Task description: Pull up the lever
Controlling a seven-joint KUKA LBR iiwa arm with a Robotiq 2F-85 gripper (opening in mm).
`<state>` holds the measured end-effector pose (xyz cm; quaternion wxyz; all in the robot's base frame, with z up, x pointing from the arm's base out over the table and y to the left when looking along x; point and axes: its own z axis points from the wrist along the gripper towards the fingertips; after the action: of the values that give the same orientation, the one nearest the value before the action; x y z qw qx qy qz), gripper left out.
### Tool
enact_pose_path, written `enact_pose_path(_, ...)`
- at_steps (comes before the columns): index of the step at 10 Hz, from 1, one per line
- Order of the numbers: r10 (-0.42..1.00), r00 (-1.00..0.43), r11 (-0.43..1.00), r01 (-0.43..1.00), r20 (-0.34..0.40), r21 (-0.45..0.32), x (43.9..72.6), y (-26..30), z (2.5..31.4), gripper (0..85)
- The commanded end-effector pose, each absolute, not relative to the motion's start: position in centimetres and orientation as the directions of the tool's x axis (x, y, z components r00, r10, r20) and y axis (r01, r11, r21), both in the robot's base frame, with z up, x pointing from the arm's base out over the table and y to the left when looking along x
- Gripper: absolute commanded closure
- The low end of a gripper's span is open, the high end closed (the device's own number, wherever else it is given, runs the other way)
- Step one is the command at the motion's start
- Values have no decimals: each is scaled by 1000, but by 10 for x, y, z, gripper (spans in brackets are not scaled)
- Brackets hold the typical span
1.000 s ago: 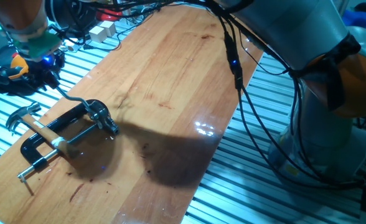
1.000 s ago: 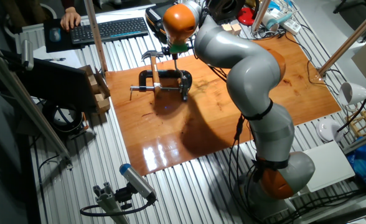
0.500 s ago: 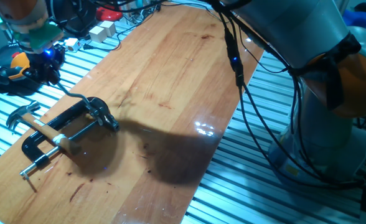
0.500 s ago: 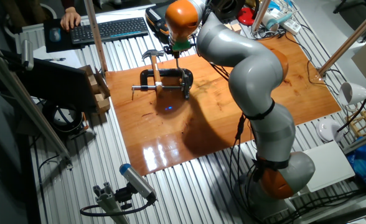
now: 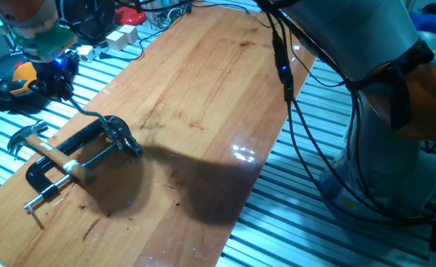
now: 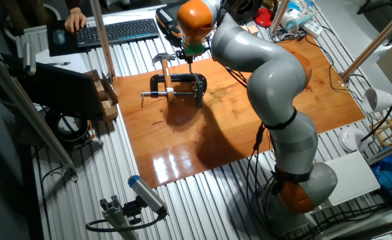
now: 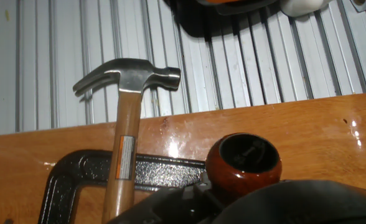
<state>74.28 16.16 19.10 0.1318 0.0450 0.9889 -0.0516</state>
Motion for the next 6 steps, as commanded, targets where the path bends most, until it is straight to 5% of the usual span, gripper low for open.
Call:
enact_pose_path(1,73,-962,991,100,-262,-94,739,161,194,850)
enact_pose_path(6,68,-967,991,95,-245,-98,720,166,198,850)
